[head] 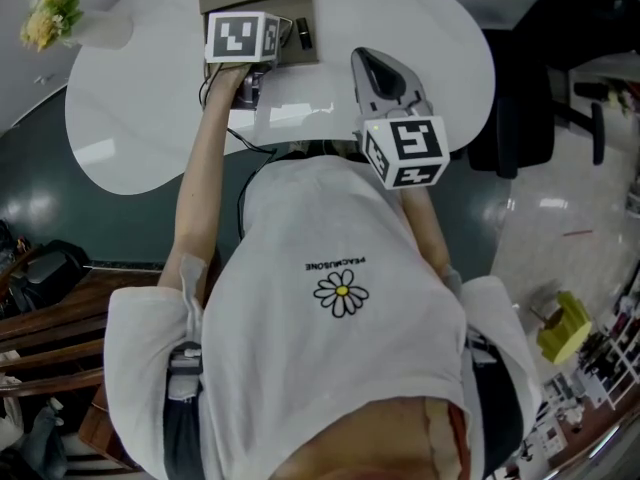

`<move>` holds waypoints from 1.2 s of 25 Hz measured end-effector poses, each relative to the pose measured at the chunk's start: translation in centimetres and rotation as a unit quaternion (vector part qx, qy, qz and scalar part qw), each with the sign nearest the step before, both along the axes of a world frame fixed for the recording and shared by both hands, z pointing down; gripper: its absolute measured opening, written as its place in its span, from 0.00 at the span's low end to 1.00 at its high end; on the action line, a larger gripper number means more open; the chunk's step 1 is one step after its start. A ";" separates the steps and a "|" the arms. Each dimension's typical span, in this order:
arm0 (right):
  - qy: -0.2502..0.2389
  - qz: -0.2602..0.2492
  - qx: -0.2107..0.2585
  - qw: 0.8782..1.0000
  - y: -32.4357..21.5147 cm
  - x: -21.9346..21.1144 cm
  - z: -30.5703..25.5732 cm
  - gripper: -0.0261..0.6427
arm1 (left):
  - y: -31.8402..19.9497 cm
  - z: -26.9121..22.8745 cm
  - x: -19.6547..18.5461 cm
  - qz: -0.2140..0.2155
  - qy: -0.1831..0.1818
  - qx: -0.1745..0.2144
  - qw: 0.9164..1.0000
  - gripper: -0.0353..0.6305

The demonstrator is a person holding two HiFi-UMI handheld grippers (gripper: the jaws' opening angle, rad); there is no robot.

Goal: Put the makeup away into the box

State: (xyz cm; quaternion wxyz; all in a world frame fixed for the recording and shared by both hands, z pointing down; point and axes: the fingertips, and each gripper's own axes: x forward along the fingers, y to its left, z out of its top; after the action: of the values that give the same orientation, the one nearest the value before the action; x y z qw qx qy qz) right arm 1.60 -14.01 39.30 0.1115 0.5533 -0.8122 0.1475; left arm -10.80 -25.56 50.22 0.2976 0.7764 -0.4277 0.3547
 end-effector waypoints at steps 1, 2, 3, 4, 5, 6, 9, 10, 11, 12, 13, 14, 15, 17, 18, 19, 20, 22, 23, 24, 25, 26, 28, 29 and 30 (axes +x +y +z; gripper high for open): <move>0.000 -0.005 0.008 1.000 -0.4 -0.3 -0.6 0.08 | -0.3 -1.7 0.2 -0.003 0.016 0.021 1.000 0.50; -0.001 -0.009 0.016 1.000 -0.9 -0.5 -1.2 0.08 | -0.6 -3.4 0.5 -0.005 0.033 0.043 0.999 0.50; -0.004 -0.012 0.024 1.000 -1.3 -0.8 -1.9 0.08 | -0.7 -5.2 0.7 -0.006 0.050 0.065 0.997 0.50; -0.008 -0.015 0.033 0.999 -1.8 -1.0 -2.6 0.08 | -0.8 -7.0 0.8 -0.004 0.064 0.088 0.994 0.50; -0.011 -0.017 0.041 0.999 -2.3 -1.2 -3.3 0.08 | -0.7 -8.7 1.0 -0.002 0.076 0.115 0.990 0.50; -0.013 -0.020 0.050 0.998 -2.7 -1.5 -4.0 0.08 | -0.5 -10.4 1.0 0.000 0.085 0.145 0.986 0.50; -0.015 -0.029 0.073 0.997 -3.6 -2.1 -5.7 0.08 | 0.2 -14.9 0.6 -0.014 0.101 0.254 0.962 0.43; -0.016 -0.032 0.078 0.996 -3.8 -2.3 -6.1 0.08 | 0.6 -16.2 0.3 -0.024 0.105 0.285 0.953 0.36; -0.016 -0.035 0.083 0.996 -3.9 -2.6 -6.5 0.08 | 1.1 -17.2 -0.1 -0.035 0.108 0.311 0.943 0.30; -0.015 -0.038 0.088 0.995 -4.0 -2.8 -6.9 0.08 | 1.6 -18.2 -0.5 -0.045 0.111 0.337 0.934 0.26; -0.011 -0.043 0.092 0.995 -4.0 -3.0 -7.2 0.08 | 2.2 -19.1 -0.9 -0.053 0.114 0.364 0.923 0.18; -0.007 -0.047 0.097 0.994 -4.0 -3.2 -7.6 0.08 | 2.8 -20.0 -1.3 -0.060 0.116 0.389 0.912 0.12; -0.003 -0.051 0.102 0.993 -4.0 -3.5 -7.9 0.08 | 3.5 -20.7 -1.7 -0.067 0.118 0.411 0.901 0.10; 0.003 -0.056 0.110 0.992 -3.8 -3.8 -8.3 0.08 | 4.8 -21.8 -2.4 -0.084 0.124 0.439 0.886 0.09; 0.004 -0.058 0.112 0.992 -3.6 -4.0 -8.5 0.08 | 5.5 -22.1 -2.8 -0.095 0.130 0.446 0.880 0.09; 0.004 -0.061 0.113 0.992 -3.5 -4.2 -8.6 0.08 | 6.1 -22.4 -3.1 -0.105 0.137 0.453 0.875 0.08; 0.003 -0.063 0.114 0.992 -3.4 -4.4 -8.6 0.08 | 6.7 -22.5 -3.4 -0.112 0.143 0.460 0.869 0.08; -0.001 -0.067 0.114 0.991 -3.3 -4.6 -8.6 0.08 | 7.8 -22.6 -3.8 -0.122 0.151 0.471 0.861 0.08; -0.003 -0.068 0.113 0.991 -3.2 -4.7 -8.6 0.08 | 8.2 -22.5 -3.9 -0.126 0.153 0.474 0.858 0.08; -0.003 -0.069 0.113 0.991 -3.1 -4.8 -8.5 0.08 | 8.7 -22.4 -4.0 -0.129 0.154 0.475 0.857 0.08; -0.004 -0.070 0.112 0.991 -3.0 -4.9 -8.4 0.08 | 9.0 -22.3 -4.1 -0.133 0.155 0.473 0.857 0.08; -0.004 -0.071 0.112 0.991 -2.9 -4.9 -8.4 0.08 | 9.4 -22.1 -4.2 -0.137 0.155 0.471 0.857 0.08; -0.007 -0.072 0.113 0.991 -2.7 -5.1 -8.3 0.08 | 9.9 -21.6 -4.2 -0.141 0.153 0.466 0.860 0.08; -0.010 -0.073 0.113 0.991 -2.6 -5.1 -8.2 0.08 | 10.0 -21.3 -4.2 -0.140 0.152 0.464 0.862 0.08; -0.014 -0.073 0.111 0.991 -2.6 -5.2 -8.2 0.08 | 10.2 -21.1 -4.1 -0.139 0.151 0.460 0.864 0.08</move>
State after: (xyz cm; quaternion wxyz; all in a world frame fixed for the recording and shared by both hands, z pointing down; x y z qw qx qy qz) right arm -3.60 -16.56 31.14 0.0483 0.4991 -0.8634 0.0559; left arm -14.90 -15.36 29.15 0.0136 0.8017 -0.5955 -0.0492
